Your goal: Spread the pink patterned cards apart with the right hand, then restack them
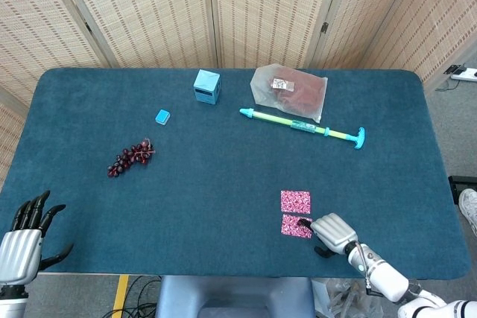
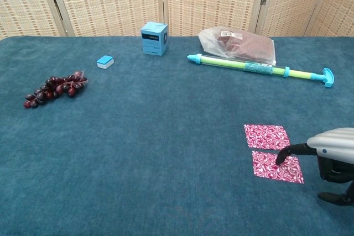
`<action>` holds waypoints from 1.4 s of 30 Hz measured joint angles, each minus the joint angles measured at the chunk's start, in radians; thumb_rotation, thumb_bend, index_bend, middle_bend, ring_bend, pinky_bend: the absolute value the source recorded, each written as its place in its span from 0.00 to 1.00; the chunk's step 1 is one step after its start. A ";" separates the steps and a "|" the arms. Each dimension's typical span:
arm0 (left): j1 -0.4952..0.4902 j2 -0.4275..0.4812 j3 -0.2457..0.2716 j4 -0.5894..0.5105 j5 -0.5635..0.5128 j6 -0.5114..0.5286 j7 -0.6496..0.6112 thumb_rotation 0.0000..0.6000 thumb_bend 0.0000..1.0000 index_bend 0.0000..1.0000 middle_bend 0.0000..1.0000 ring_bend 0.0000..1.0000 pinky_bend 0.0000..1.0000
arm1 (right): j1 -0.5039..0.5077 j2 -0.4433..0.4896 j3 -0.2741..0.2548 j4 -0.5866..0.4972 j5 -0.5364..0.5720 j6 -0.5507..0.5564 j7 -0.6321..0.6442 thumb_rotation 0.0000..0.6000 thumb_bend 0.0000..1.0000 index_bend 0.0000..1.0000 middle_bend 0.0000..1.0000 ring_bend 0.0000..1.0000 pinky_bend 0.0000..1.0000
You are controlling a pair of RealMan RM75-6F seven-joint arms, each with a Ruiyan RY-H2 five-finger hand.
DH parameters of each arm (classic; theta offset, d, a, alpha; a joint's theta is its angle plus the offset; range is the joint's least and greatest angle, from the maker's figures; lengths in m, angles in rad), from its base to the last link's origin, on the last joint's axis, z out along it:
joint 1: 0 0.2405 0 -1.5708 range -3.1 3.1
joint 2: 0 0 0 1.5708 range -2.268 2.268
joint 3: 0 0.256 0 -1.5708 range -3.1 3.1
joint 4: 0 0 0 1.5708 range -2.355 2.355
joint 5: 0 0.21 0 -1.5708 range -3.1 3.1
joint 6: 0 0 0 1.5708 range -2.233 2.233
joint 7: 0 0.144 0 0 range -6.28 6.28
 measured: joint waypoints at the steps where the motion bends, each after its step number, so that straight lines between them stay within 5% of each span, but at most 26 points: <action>1: 0.000 0.000 0.000 0.001 0.000 0.000 -0.001 1.00 0.23 0.24 0.03 0.02 0.09 | -0.002 0.001 0.000 -0.002 -0.005 0.007 0.002 1.00 0.41 0.18 1.00 1.00 1.00; 9: 0.000 -0.003 -0.001 0.006 0.001 0.001 -0.007 1.00 0.23 0.24 0.03 0.02 0.09 | -0.010 0.016 0.033 -0.005 -0.006 0.046 0.030 1.00 0.41 0.18 1.00 1.00 1.00; 24: 0.006 0.002 0.000 0.009 -0.004 0.004 -0.012 1.00 0.23 0.24 0.03 0.02 0.09 | 0.055 -0.047 0.089 0.074 0.103 -0.039 0.026 1.00 0.41 0.18 1.00 1.00 1.00; 42: 0.000 -0.005 -0.003 0.012 -0.003 -0.003 -0.011 1.00 0.23 0.24 0.03 0.02 0.09 | 0.020 0.002 0.044 0.082 0.144 -0.015 0.025 1.00 0.41 0.18 1.00 1.00 1.00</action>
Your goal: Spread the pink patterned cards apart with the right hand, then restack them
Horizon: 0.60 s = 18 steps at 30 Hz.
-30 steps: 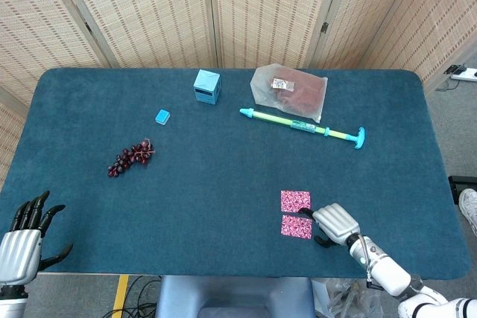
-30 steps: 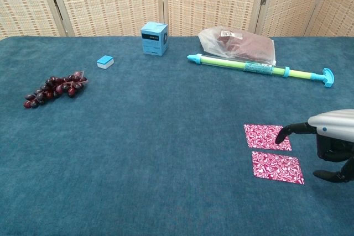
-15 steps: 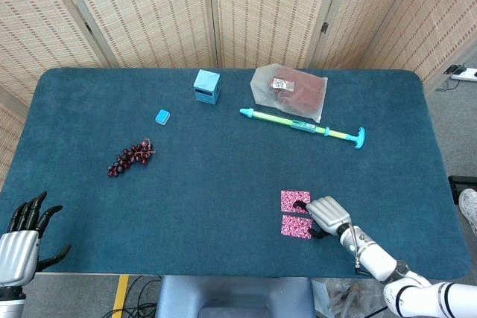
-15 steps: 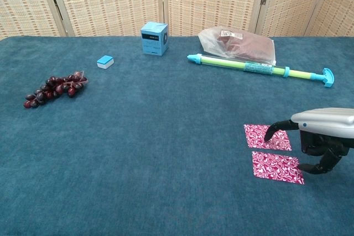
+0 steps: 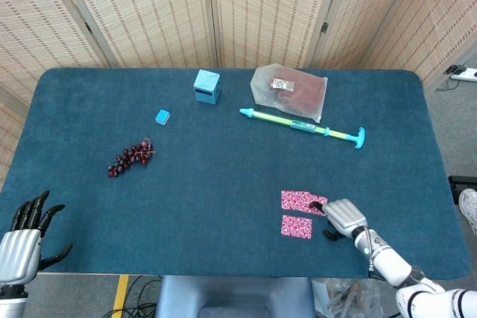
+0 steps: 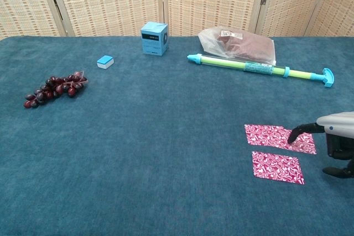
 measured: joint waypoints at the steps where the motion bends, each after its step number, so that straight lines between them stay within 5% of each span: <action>1: 0.000 0.000 0.000 0.000 0.000 0.000 0.000 1.00 0.23 0.24 0.03 0.02 0.09 | -0.005 0.007 -0.005 0.001 0.000 0.003 0.002 1.00 0.41 0.18 1.00 1.00 1.00; 18: 0.001 0.002 0.000 -0.007 0.001 0.003 0.010 1.00 0.23 0.24 0.03 0.02 0.09 | -0.044 0.044 -0.012 -0.023 -0.087 0.049 0.048 1.00 0.42 0.19 1.00 1.00 1.00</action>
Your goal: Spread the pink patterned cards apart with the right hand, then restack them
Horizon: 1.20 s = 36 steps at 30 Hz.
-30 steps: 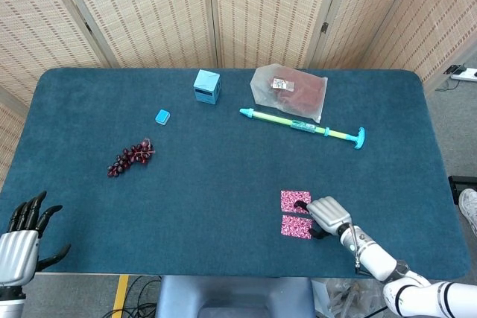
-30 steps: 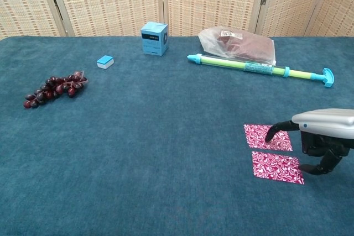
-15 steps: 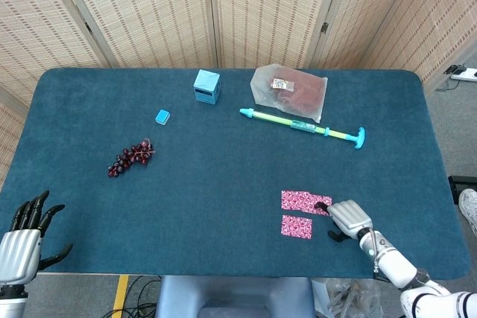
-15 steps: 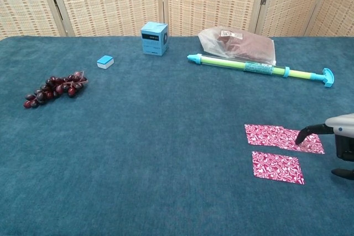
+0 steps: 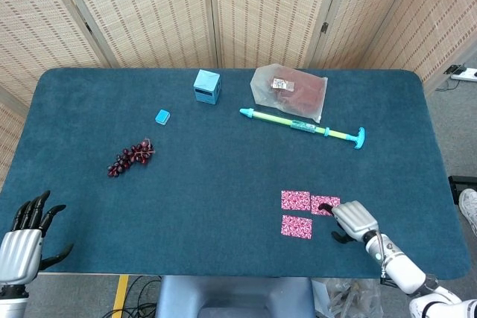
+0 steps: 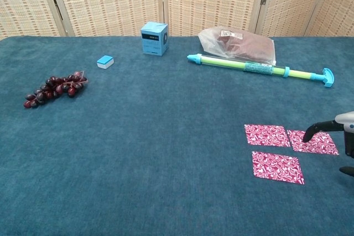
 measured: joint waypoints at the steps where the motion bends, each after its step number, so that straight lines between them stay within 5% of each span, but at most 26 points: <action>1: 0.001 0.001 0.000 -0.001 0.000 0.001 0.000 1.00 0.23 0.24 0.03 0.02 0.09 | 0.002 -0.007 0.003 0.003 -0.002 -0.003 0.001 1.00 0.42 0.19 1.00 1.00 1.00; 25: -0.001 -0.004 0.002 0.005 0.000 -0.004 -0.002 1.00 0.23 0.24 0.03 0.02 0.09 | -0.014 -0.009 0.012 0.021 0.001 0.015 0.006 1.00 0.41 0.19 1.00 1.00 1.00; 36: 0.005 0.004 0.001 -0.002 0.000 0.008 -0.003 1.00 0.23 0.24 0.03 0.02 0.09 | -0.049 -0.031 0.032 -0.025 -0.096 0.117 0.022 1.00 0.21 0.21 1.00 1.00 1.00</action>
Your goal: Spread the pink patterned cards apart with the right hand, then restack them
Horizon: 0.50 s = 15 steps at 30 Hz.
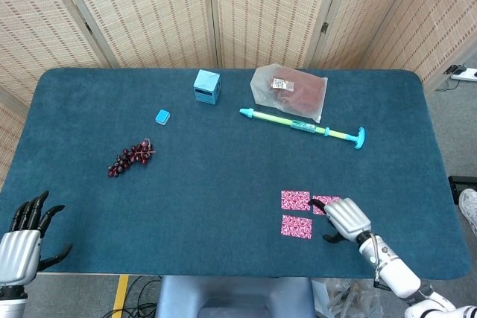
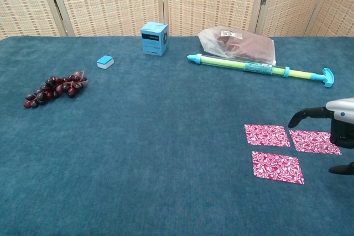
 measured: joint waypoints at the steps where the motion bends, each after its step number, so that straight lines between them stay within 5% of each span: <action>1: 0.001 0.002 0.000 0.000 -0.001 0.002 -0.002 1.00 0.23 0.24 0.03 0.02 0.09 | 0.001 -0.006 0.008 0.002 0.006 0.002 -0.003 1.00 0.21 0.21 1.00 1.00 1.00; 15: 0.010 0.007 0.004 0.006 0.005 0.010 -0.021 1.00 0.23 0.24 0.03 0.02 0.09 | 0.076 -0.103 0.102 0.083 0.172 -0.069 -0.074 1.00 0.30 0.24 1.00 1.00 1.00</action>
